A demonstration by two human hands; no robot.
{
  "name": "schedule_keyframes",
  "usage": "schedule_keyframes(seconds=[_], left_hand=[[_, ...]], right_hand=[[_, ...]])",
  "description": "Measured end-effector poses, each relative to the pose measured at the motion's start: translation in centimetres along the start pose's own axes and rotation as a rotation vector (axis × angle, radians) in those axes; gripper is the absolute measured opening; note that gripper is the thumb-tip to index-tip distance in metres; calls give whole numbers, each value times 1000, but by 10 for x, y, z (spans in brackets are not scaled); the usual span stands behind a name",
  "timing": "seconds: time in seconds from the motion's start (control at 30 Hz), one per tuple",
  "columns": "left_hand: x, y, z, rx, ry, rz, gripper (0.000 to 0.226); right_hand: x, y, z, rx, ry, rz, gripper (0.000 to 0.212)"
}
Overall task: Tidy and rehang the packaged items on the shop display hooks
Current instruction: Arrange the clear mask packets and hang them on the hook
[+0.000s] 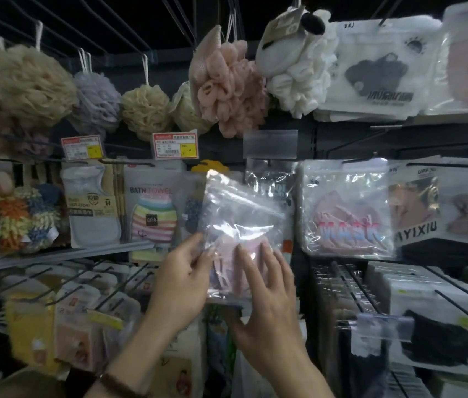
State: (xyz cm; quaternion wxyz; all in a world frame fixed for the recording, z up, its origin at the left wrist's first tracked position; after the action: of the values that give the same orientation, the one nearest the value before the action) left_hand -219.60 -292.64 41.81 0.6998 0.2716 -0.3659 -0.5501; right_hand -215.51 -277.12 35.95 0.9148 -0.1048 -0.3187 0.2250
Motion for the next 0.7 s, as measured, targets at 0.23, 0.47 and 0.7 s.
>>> schedule_keyframes(seconds=[0.23, 0.47, 0.7], left_hand=[[-28, 31, -46, 204, -44, -370, 14], [-59, 47, -67, 224, -223, -622, 41], [-64, 5, -56, 228, -87, -251, 66]], right_hand=[[38, 21, -16, 38, 234, 24, 117], [93, 37, -28, -39, 286, 232, 68], [136, 63, -48, -465, 200, 935, 44]])
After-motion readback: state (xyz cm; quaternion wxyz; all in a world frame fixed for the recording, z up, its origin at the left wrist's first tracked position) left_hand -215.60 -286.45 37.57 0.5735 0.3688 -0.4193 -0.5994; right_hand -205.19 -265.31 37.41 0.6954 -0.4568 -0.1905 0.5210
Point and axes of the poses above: each hand's wrist, its own z-axis towards the middle knuckle, its own x-axis out of the back of the hand, y = z × x, the point moved 5 cm from there along z, towards the middle knuckle, and after that the axes turned 2 degrees about y, right-handed, at the moved point
